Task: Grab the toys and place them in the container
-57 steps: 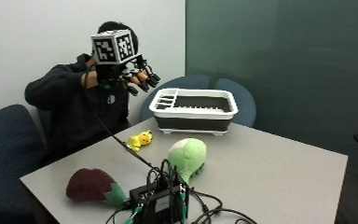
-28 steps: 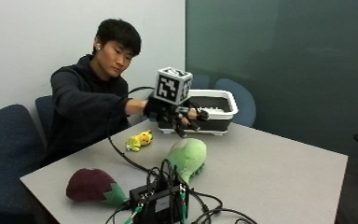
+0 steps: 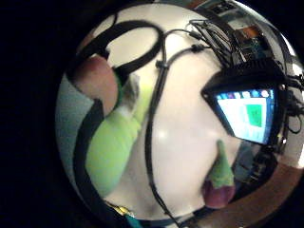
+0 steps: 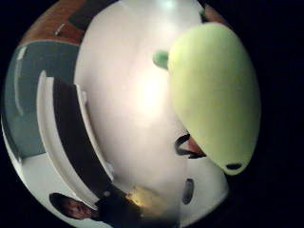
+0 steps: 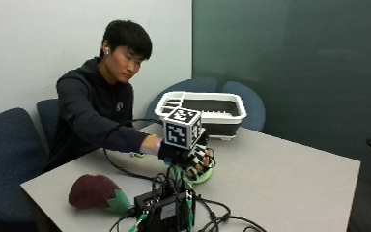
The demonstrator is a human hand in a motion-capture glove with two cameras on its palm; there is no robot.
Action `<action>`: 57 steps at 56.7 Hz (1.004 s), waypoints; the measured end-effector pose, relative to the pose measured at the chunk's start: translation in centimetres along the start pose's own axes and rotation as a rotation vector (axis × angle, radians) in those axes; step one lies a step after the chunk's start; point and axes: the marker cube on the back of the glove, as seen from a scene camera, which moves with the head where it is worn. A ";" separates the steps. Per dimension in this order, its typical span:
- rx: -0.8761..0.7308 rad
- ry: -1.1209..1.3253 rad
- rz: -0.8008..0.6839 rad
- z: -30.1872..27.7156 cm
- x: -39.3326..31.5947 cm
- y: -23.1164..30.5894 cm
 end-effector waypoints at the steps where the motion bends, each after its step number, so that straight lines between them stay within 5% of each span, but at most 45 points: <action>1: 0.017 -0.013 0.002 0.0 0.0 0.0; 15: 0.121 -0.177 0.032 -2.6 -1.8 1.5; 33: 0.401 -0.281 -0.344 -21.7 -17.9 7.3; 50: 0.314 -0.209 -0.505 -19.4 -33.1 8.3; 57: 0.074 -0.150 -0.523 -16.7 -34.5 8.3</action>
